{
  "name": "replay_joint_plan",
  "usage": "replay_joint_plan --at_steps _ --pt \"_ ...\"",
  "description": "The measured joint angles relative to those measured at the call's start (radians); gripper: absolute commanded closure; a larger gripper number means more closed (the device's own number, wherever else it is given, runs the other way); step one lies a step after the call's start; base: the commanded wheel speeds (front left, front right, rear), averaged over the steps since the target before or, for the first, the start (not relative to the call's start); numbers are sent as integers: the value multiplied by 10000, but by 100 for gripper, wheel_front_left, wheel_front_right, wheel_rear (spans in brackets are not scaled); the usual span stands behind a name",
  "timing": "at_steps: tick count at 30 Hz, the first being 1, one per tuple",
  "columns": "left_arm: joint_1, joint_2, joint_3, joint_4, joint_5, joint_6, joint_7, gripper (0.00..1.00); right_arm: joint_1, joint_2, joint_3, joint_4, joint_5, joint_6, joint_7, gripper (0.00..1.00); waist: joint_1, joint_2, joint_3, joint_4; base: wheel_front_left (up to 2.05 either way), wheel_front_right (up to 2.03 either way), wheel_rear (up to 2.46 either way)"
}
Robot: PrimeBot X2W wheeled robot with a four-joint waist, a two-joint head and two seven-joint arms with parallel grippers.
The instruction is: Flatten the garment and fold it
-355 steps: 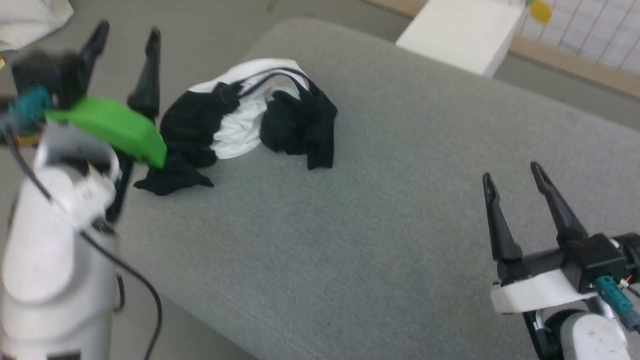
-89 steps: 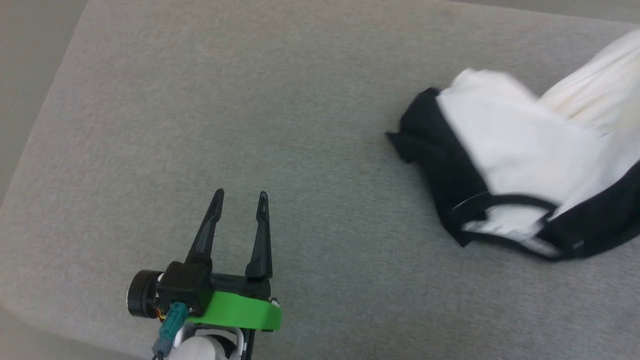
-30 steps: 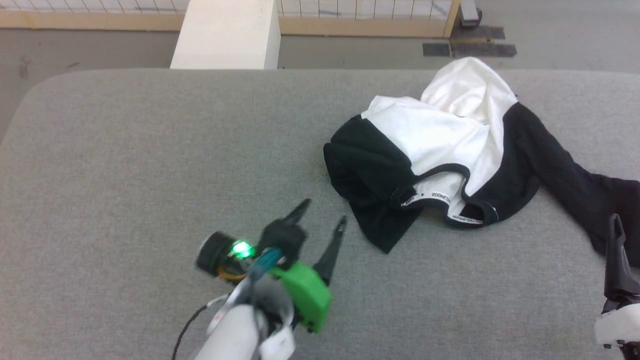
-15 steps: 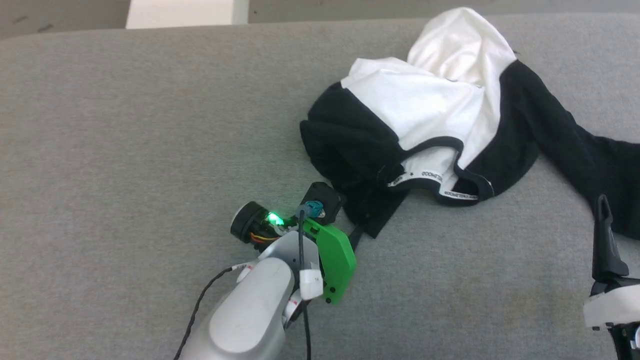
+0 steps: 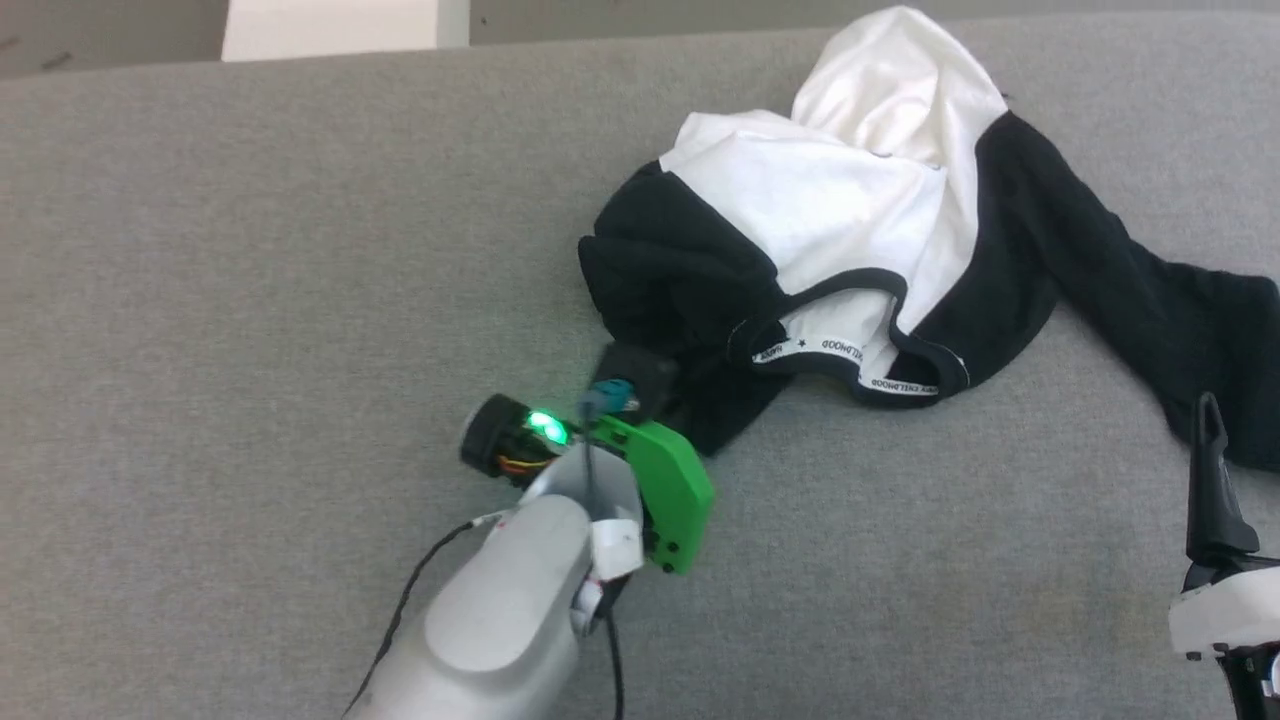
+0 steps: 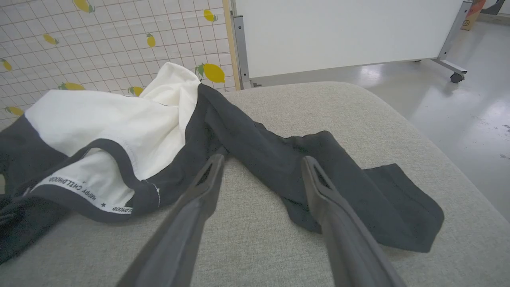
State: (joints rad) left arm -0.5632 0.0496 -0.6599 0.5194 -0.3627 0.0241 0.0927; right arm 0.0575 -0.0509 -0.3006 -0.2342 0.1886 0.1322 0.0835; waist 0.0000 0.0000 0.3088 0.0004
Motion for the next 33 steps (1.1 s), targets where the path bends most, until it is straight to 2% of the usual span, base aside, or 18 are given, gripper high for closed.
replay_joint_plan --at_steps 2,4,8,11,16,18,20,22,24,25,29,33 --pt "223 219 339 -357 -48 345 -341 100 49 0 -29 42 40 0 0 0 0 1 -185 83 0 0 0" --pt "655 717 865 -1041 -217 836 -608 100 144 -2 -54 98 65 0 2 0 0 0 -425 218 0 0 0" --pt "1775 2230 1931 -2874 -320 1812 -617 100 437 -2 -50 180 132 0 50 0 0 0 -890 559 0 0 0" --pt "2973 3455 3010 -4715 -389 2734 -249 100 553 0 -38 221 163 0 63 0 0 0 -1224 852 0 0 0" --pt "5300 4851 4757 -6669 -535 4205 278 100 714 2 -61 203 236 0 155 0 0 0 -1571 1276 0 0 0" --pt "6334 5097 5329 -6918 -614 4602 288 100 723 2 -90 192 236 0 224 0 0 0 -1656 1417 0 0 0" --pt "7038 5175 5507 -6962 -673 4623 249 100 726 2 -115 173 236 0 251 0 0 0 -1695 1515 0 0 0" --pt "7327 5018 5570 -6886 -993 4606 -10 100 728 2 -127 157 230 0 326 0 0 0 -1697 1588 0 0 0" --pt "7361 4707 5534 -6652 -1256 4506 -299 37 728 4 -77 150 228 0 401 0 0 0 -1674 1633 0 0 0" --pt "7353 4527 5482 -6468 -1321 4431 -464 0 728 2 -31 134 228 0 412 0 0 0 -1655 1642 0 0 0" --pt "7135 3971 5183 -5940 -1532 4057 -1095 0 725 4 56 102 226 0 489 0 0 0 -1604 1650 0 0 0" --pt "6417 3908 5114 -6337 -1463 3768 -1718 0 724 4 33 38 226 0 531 0 0 0 -1525 1655 0 0 0"
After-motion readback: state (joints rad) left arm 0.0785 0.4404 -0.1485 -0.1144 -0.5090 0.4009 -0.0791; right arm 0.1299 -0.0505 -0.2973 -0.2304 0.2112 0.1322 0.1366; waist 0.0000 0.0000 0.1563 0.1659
